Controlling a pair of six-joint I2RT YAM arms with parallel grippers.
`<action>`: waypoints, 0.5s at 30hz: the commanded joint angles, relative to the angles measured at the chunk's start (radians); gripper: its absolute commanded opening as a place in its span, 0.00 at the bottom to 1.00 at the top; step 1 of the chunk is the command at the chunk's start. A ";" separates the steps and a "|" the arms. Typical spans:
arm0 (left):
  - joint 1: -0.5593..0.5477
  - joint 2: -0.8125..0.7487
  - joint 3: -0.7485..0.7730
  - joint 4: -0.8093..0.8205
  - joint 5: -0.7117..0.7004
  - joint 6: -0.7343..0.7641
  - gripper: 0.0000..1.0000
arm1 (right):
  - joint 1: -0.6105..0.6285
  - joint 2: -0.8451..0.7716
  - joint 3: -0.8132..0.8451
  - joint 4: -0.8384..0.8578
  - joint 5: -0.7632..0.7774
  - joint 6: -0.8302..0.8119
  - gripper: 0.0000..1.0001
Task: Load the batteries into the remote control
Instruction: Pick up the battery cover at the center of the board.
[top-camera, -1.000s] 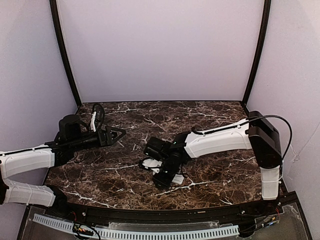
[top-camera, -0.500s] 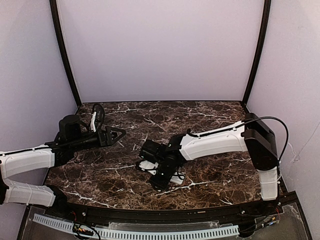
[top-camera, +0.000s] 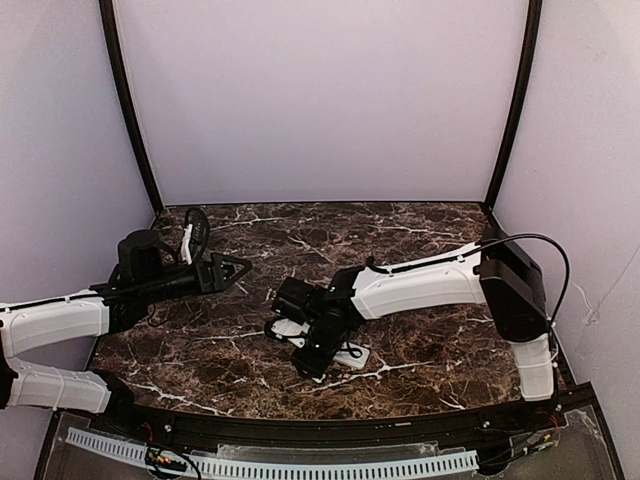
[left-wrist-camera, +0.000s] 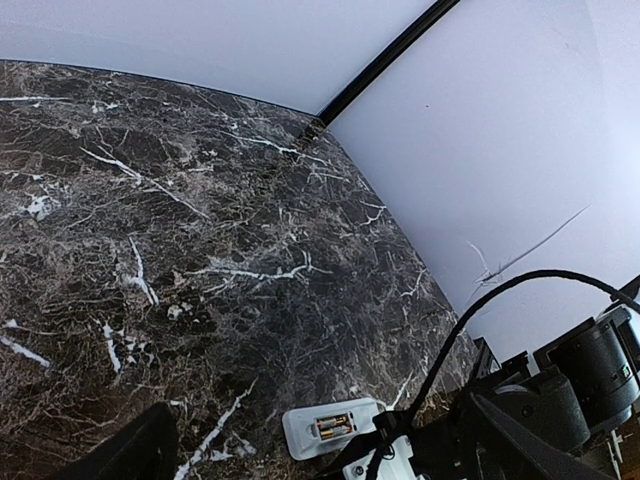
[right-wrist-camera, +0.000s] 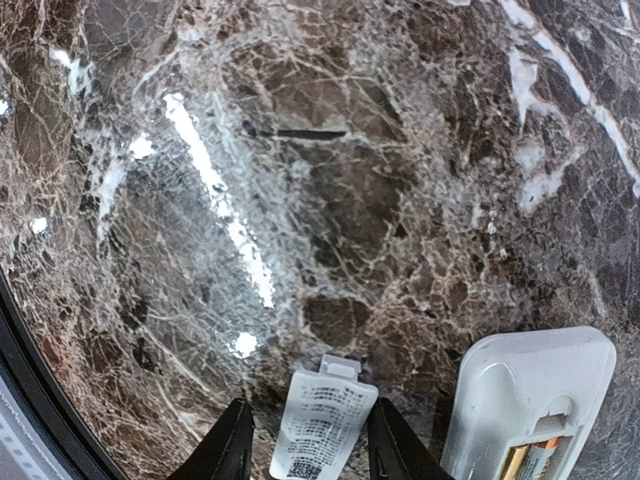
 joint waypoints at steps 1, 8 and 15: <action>0.003 -0.009 -0.017 0.013 0.002 0.002 0.99 | -0.003 0.037 0.019 -0.008 -0.002 0.011 0.36; 0.003 -0.008 -0.017 0.015 -0.003 0.003 0.99 | -0.003 0.018 0.017 -0.009 0.002 -0.004 0.23; 0.004 -0.002 -0.015 0.021 0.002 -0.001 0.99 | -0.018 -0.096 -0.047 0.085 0.019 -0.050 0.20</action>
